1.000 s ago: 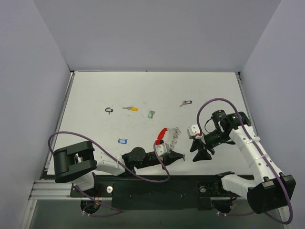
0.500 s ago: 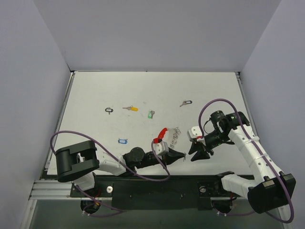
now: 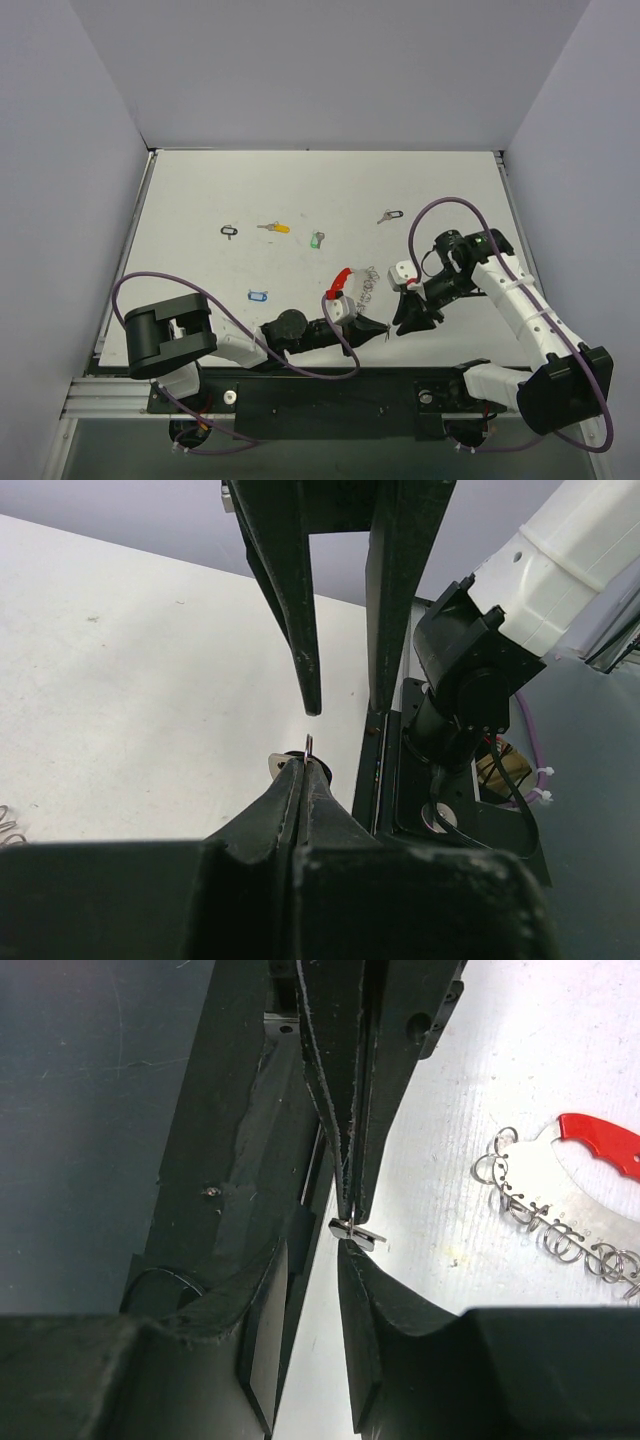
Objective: Put the keys on the keyring
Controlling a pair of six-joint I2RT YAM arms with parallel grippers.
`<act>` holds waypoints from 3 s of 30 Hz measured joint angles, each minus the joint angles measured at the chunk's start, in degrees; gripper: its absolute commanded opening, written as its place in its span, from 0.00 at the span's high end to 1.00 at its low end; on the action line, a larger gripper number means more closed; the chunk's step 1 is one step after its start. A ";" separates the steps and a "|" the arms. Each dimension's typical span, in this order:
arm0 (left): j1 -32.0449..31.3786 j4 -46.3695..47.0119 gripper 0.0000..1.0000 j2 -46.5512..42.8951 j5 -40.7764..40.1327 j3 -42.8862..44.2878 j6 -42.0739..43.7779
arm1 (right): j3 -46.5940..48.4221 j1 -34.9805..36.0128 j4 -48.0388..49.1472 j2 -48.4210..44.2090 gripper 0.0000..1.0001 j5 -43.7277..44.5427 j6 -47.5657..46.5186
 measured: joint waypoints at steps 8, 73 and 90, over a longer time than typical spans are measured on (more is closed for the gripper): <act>-0.52 0.00 1.00 0.00 -0.02 0.00 0.00 | -0.07 0.31 3.63 0.42 0.77 0.44 3.96; -0.81 -1.46 0.44 -10.45 -7.87 -4.35 -2.45 | 0.09 5.60 14.51 1.70 1.00 9.55 26.23; -0.81 -29.20 0.55 -13.16 -8.59 8.17 7.96 | 4.48 6.73 9.99 5.92 1.00 16.59 27.19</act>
